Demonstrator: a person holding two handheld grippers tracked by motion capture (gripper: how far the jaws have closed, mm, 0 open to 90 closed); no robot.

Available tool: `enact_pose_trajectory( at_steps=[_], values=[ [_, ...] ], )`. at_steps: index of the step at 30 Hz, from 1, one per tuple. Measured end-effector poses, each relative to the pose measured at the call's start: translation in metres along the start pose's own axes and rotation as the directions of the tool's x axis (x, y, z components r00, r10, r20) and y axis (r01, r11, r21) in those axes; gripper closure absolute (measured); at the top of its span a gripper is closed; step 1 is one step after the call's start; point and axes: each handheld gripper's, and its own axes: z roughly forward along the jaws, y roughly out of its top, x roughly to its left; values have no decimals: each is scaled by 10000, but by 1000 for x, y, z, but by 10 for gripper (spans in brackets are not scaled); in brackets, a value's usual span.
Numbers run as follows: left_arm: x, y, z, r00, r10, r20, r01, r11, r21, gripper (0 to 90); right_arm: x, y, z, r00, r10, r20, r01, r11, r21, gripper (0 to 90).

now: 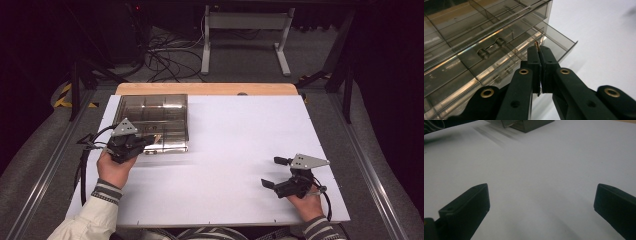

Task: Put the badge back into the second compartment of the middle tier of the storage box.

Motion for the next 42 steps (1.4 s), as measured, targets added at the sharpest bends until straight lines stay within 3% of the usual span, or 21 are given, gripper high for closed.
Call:
enact_pose_trajectory(
  at_steps=[10, 16, 25, 42],
  values=[
    [10, -3, 13, 9993, -112, -365, 122, 9995, 288, 880, 0, 0, 0, 10000, 17, 4, -17, 10000, 11, 11],
    [14, -5, 19, 9989, -425, -188, 432, 9983, 392, 879, 0, 0, 0, 10000, 10, 8, -10, 10000, 20, 11],
    [16, -6, 23, 9991, -403, -159, 413, 9968, 680, 877, 0, 0, 0, 10000, -5, 2, 5, 10000, 18, 11],
    [20, -9, 32, 9966, -819, 83, 804, 9902, 1146, 875, 1, 0, 1, 10000, -22, -4, 22, 10000, 61, 11]
  ],
)
